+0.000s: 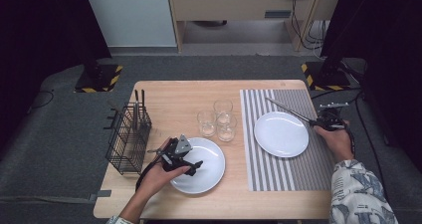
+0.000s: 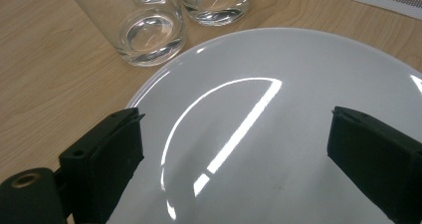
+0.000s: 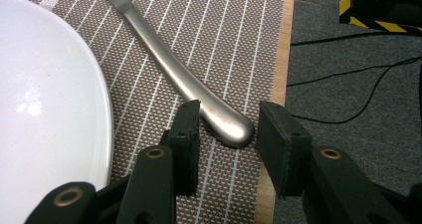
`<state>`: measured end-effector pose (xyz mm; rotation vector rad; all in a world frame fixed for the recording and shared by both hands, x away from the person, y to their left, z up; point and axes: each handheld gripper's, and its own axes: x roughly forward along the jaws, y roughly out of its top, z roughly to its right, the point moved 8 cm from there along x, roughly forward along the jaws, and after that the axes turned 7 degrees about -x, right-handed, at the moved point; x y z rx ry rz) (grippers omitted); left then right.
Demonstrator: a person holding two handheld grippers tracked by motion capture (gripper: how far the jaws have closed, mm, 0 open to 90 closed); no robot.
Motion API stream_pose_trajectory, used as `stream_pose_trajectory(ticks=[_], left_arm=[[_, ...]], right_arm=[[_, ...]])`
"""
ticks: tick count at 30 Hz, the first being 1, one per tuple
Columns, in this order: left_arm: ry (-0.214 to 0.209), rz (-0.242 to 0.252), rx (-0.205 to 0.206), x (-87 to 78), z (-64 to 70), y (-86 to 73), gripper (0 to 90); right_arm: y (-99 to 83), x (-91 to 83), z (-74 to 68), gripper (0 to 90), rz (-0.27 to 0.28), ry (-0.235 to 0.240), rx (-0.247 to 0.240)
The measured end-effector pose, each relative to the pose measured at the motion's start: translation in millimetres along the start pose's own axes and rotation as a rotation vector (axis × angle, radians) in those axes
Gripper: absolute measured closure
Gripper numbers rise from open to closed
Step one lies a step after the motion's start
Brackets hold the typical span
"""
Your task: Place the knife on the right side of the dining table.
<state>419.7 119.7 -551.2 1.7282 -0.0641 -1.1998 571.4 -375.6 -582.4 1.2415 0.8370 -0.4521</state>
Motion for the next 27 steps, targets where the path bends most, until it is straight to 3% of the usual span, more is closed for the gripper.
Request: stream_pose_trajectory(ticks=[7,14,27], left_arm=[[0.0,0.003,0.0,-1.1,0.4,1.1,6.8],[-0.005,0.007,0.005,-1.3,3.1,2.9,6.8],[-0.008,0.002,0.011,1.0,5.3,2.9,6.8]], right_arm=[[-1.1,-0.5,0.6,60.8,0.0,-0.001,0.016],[-0.3,-2.2,0.2,69.0,0.004,-0.015,0.002],[-2.5,-1.6,2.6,69.8,0.012,-0.001,0.029]])
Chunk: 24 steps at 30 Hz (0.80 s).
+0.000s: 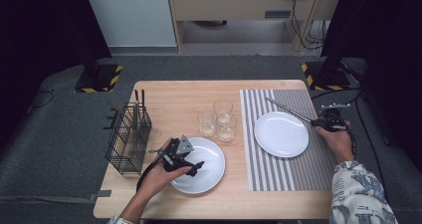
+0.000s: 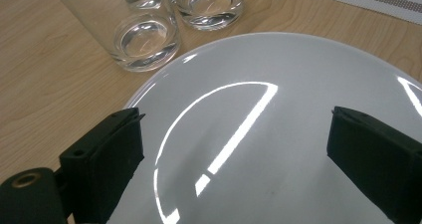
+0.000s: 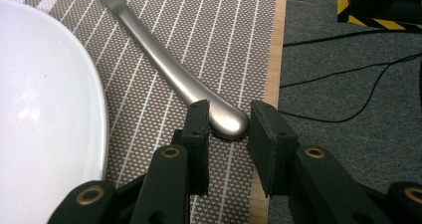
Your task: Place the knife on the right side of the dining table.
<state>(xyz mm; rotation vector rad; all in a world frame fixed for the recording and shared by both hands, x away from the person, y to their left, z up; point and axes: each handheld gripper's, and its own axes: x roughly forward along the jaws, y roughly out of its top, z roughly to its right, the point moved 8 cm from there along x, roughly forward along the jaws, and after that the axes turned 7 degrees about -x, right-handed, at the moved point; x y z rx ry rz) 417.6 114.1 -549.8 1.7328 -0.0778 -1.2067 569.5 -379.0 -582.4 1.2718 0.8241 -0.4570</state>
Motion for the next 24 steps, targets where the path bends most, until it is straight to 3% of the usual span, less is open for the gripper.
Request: stream_pose_trajectory(ticks=[10,20,24], left_arm=[[0.002,0.001,0.002,-0.4,0.5,0.4,6.8],[0.005,0.002,-0.004,-0.9,-0.6,0.3,6.9],[0.005,-0.001,-0.002,-0.3,-0.2,-0.2,6.9]], right_arm=[[3.9,3.5,-1.3,70.8,0.012,0.009,0.024],[14.1,11.9,-9.1,70.1,0.016,0.012,0.013],[18.3,15.3,-11.6,68.2,0.003,-0.007,-0.004]])
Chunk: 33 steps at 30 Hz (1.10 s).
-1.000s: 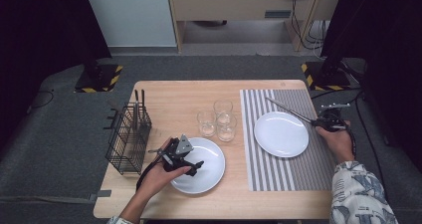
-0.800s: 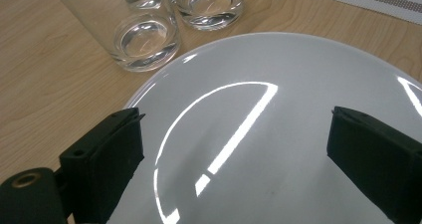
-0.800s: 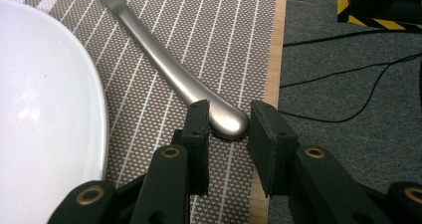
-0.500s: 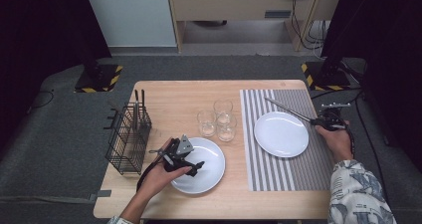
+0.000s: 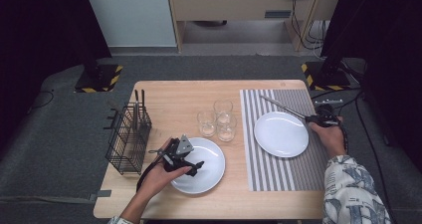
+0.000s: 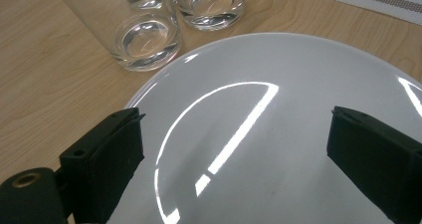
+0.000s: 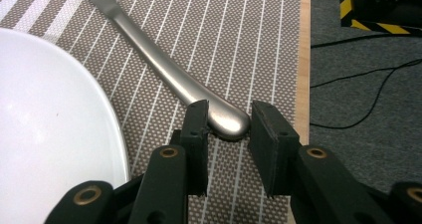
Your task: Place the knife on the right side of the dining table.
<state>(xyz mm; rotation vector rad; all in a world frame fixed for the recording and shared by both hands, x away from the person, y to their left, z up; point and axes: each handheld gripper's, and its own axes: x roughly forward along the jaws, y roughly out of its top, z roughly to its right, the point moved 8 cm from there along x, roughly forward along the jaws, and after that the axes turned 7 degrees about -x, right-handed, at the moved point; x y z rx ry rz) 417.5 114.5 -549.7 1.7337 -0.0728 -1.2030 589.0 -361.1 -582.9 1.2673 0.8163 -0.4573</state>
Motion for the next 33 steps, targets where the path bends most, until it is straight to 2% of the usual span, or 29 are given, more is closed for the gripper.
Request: stream_pose_trajectory(ticks=[3,9,12,15,18,22,33], left_arm=[[0.001,0.001,0.001,-0.9,-0.4,-0.2,6.9],[0.008,0.01,-0.006,-4.4,-3.5,0.6,7.0],[0.006,0.013,-0.003,-5.4,-3.1,1.3,7.0],[0.002,0.014,0.001,-5.3,-2.3,1.4,7.0],[0.001,0.012,0.002,-5.0,-1.7,1.4,7.0],[0.0,0.011,0.0,-5.1,-2.2,1.2,7.0],[-0.001,0.013,0.001,-5.2,-1.4,1.7,7.1]], right_arm=[[1.2,0.6,-0.7,68.2,0.001,-0.005,0.009],[1.2,-6.5,5.2,79.3,0.029,0.002,0.024],[0.9,-8.5,7.0,79.9,0.03,0.002,0.036],[1.3,-8.3,6.2,78.9,0.027,0.003,0.035],[1.2,-4.4,4.1,73.1,0.022,-0.002,0.035],[0.4,-1.7,2.4,69.8,0.015,0.004,0.048],[-1.2,-0.3,1.2,70.0,0.03,0.014,0.07]])
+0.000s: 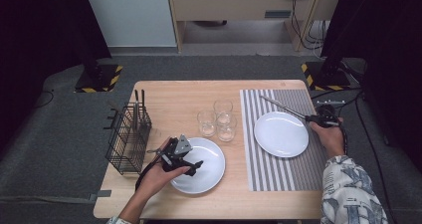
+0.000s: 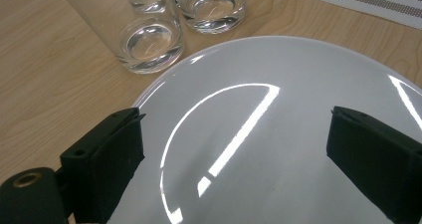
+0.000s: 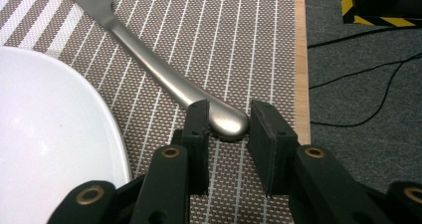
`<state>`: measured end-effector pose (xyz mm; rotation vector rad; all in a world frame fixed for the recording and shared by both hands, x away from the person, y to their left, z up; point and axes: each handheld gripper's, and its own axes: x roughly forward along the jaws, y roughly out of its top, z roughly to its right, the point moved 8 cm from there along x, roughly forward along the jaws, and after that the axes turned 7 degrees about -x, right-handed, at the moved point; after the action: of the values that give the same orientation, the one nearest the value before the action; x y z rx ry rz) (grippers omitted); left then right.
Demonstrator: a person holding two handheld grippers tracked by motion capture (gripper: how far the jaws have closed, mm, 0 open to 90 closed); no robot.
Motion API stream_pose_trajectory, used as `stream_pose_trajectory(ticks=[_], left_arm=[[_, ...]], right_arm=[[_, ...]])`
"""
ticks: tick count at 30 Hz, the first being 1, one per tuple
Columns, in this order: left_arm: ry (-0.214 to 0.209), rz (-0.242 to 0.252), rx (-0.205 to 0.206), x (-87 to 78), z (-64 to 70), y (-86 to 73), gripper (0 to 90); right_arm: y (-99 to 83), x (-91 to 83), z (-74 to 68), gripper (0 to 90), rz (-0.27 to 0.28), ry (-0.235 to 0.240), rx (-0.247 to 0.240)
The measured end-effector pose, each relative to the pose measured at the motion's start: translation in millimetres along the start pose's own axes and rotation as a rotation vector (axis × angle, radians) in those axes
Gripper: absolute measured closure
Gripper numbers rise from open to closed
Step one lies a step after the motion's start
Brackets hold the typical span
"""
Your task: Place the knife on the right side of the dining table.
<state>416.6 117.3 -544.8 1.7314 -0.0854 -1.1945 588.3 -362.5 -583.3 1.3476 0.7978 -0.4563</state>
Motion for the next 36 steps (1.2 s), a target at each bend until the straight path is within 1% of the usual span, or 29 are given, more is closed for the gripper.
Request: stream_pose_trajectory(ticks=[2,4,7,11,13,17,20,22,23,26,27,28,29,30,31,35,36], left_arm=[[0.0,0.001,-0.001,0.1,0.2,0.2,7.1],[0.0,0.0,-0.001,0.3,0.5,0.2,7.1],[-0.003,-0.004,0.001,1.0,1.5,-0.1,7.1],[0.001,0.0,0.0,-0.2,1.0,1.2,7.1],[0.002,0.005,-0.005,-1.3,0.3,1.8,7.1],[0.001,0.005,-0.003,-1.9,-0.1,1.6,7.1],[-0.002,0.002,-0.001,-1.0,1.2,1.7,7.1],[-0.005,0.0,0.003,-0.3,2.6,1.9,7.1],[-0.005,-0.001,0.004,0.0,3.1,1.9,7.1],[-0.005,-0.003,0.005,0.9,4.2,1.5,7.1],[-0.006,-0.005,0.006,1.0,4.6,1.2,7.1],[-0.007,-0.006,0.006,1.2,4.6,1.0,7.1],[-0.005,-0.007,0.006,1.5,4.4,0.8,7.1],[-0.003,-0.008,0.005,1.7,3.9,0.6,7.1],[0.0,-0.008,0.004,1.5,3.4,0.3,7.1],[0.022,-0.002,-0.001,-3.2,-0.1,-0.4,7.1],[0.025,-0.001,-0.003,-4.1,-1.0,-0.4,7.3]], right_arm=[[-0.1,-0.2,0.2,70.1,-0.004,0.006,0.008],[0.4,0.3,0.8,70.2,-0.004,0.008,0.004],[2.2,1.5,0.5,70.1,-0.01,0.007,0.001],[5.8,4.7,-1.1,70.1,-0.014,0.003,0.009],[8.0,6.7,-0.8,70.0,-0.012,0.0,0.001],[11.4,9.9,-0.5,69.9,-0.011,-0.001,0.015],[14.1,12.8,0.7,70.0,-0.002,-0.002,0.018],[15.9,14.3,0.7,70.0,-0.005,-0.002,0.025],[17.3,15.6,2.1,69.9,-0.004,-0.006,0.015],[20.7,18.4,3.7,70.0,-0.002,-0.011,0.028],[22.4,19.3,4.7,72.3,0.007,-0.02,0.026],[25.4,18.2,6.0,76.0,0.04,-0.038,0.029],[26.6,17.3,6.7,77.4,0.057,-0.043,0.037],[26.8,16.4,7.0,78.3,0.064,-0.053,0.049],[25.9,14.9,6.9,79.3,0.063,-0.063,0.041],[23.4,8.7,4.9,80.1,0.067,-0.056,0.017],[23.0,6.9,2.9,80.1,0.07,-0.049,0.021]])
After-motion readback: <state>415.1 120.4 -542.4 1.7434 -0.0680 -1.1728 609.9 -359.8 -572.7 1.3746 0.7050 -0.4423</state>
